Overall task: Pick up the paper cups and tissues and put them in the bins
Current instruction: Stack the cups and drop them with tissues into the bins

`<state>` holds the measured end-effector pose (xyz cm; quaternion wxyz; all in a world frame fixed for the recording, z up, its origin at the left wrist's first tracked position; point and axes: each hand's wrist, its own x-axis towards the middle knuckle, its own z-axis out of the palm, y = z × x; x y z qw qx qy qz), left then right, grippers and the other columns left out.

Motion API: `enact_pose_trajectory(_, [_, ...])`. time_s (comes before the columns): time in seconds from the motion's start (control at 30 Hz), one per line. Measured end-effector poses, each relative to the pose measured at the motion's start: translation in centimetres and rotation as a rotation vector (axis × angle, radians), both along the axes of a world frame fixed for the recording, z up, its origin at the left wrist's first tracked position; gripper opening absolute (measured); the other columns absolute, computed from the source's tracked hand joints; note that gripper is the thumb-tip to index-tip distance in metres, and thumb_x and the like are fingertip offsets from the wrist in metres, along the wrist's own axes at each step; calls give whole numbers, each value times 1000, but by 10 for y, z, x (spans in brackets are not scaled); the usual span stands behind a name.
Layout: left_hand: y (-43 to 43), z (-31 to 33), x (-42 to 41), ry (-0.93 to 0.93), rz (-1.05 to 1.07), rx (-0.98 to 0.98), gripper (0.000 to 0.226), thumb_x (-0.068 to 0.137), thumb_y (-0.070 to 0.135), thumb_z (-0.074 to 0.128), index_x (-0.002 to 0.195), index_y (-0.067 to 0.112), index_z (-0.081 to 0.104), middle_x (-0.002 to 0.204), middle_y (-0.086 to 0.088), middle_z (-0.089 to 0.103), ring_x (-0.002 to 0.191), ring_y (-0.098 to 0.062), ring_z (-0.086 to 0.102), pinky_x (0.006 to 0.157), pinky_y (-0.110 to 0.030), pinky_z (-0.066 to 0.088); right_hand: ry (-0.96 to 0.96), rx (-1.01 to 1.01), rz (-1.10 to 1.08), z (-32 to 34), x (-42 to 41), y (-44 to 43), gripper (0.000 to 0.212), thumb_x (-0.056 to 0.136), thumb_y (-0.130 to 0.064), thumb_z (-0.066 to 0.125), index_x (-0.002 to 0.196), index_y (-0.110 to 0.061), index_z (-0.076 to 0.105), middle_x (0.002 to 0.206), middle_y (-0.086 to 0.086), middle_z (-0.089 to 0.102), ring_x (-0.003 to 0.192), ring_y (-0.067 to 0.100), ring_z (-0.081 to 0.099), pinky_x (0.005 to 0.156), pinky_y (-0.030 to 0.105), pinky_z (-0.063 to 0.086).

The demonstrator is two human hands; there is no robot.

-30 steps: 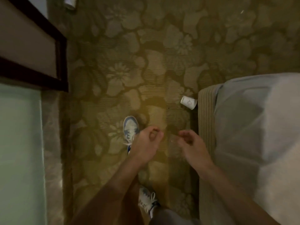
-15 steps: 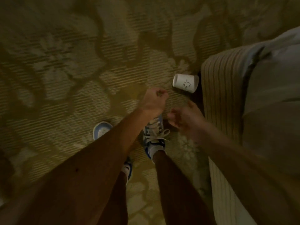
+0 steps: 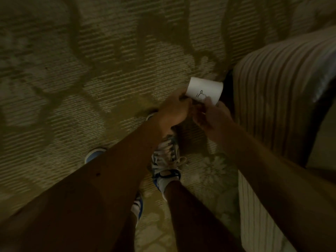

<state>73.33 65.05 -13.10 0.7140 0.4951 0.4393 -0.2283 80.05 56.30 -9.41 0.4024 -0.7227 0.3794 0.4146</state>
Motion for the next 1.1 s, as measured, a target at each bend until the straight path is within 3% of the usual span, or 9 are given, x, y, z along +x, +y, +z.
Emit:
enact_pose_trajectory(0.1, [18, 11, -9, 79, 59, -51, 17, 101, 34, 48, 112, 29, 60, 94, 16, 59, 80, -2, 55, 63, -25, 47, -2, -29, 70, 8, -5, 17, 30, 99, -34, 52, 122, -14, 56, 92, 9, 66, 70, 16, 60, 65, 31, 54])
enact_pose_trajectory(0.2, [46, 37, -19, 163, 181, -31, 26, 96, 49, 50, 87, 28, 61, 91, 3, 66, 80, -13, 64, 68, -31, 55, -12, -35, 207, 26, -9, 45, 33, 93, -45, 58, 107, -15, 60, 87, 5, 67, 71, 15, 64, 69, 34, 58])
enact_pose_trajectory(0.3, [84, 77, -34, 285, 332, -19, 44, 87, 59, 59, 91, 16, 68, 97, -9, 72, 84, -23, 70, 69, -35, 59, 43, 44, 381, 59, -17, 85, 30, 86, -55, 62, 90, -25, 59, 83, -3, 71, 69, 10, 70, 58, 27, 58])
enact_pose_trajectory(0.4, [127, 130, -52, 283, 513, -69, 54, 82, 53, 69, 111, 8, 65, 109, -12, 70, 94, -26, 70, 85, -47, 58, 146, 199, 487, 104, -23, 134, 41, 86, -54, 62, 111, -22, 61, 92, -4, 74, 81, 10, 71, 58, 22, 55])
enact_pose_trajectory(0.5, [178, 197, -70, 252, 699, -112, 57, 80, 40, 76, 121, 10, 49, 119, -15, 63, 93, -29, 71, 74, -42, 60, 98, 252, 595, 160, -24, 195, 50, 83, -50, 69, 118, -15, 58, 99, 5, 72, 84, 18, 73, 71, 36, 61])
enact_pose_trajectory(0.57, [215, 244, -83, 192, 760, -149, 62, 80, 36, 76, 129, 16, 43, 116, -13, 65, 92, -28, 72, 71, -39, 60, 51, 271, 632, 200, -25, 240, 64, 76, -47, 77, 126, -15, 51, 103, 6, 69, 80, 19, 73, 68, 39, 62])
enact_pose_trajectory(0.7, [290, 324, -106, 65, 814, -53, 54, 82, 40, 73, 128, 16, 55, 111, -12, 71, 99, -27, 70, 71, -31, 56, 80, 392, 735, 271, -35, 331, 87, 70, -51, 80, 139, -19, 38, 107, 4, 68, 73, 12, 73, 53, 24, 55])
enact_pose_trajectory(0.87, [363, 374, -134, 27, 911, 108, 49, 79, 39, 76, 122, 19, 62, 102, -1, 75, 91, -18, 73, 72, -30, 56, 207, 546, 886, 327, -58, 421, 52, 75, -53, 75, 113, -19, 64, 88, -5, 76, 79, 10, 73, 57, 22, 55])
enact_pose_trajectory(1.1, [442, 364, -165, -20, 1035, 140, 69, 65, 43, 78, 126, 19, 58, 107, -1, 72, 92, -13, 72, 71, -27, 57, 262, 599, 1057, 328, -84, 529, 56, 73, -46, 77, 121, -22, 62, 99, -1, 75, 85, 14, 73, 60, 25, 55])
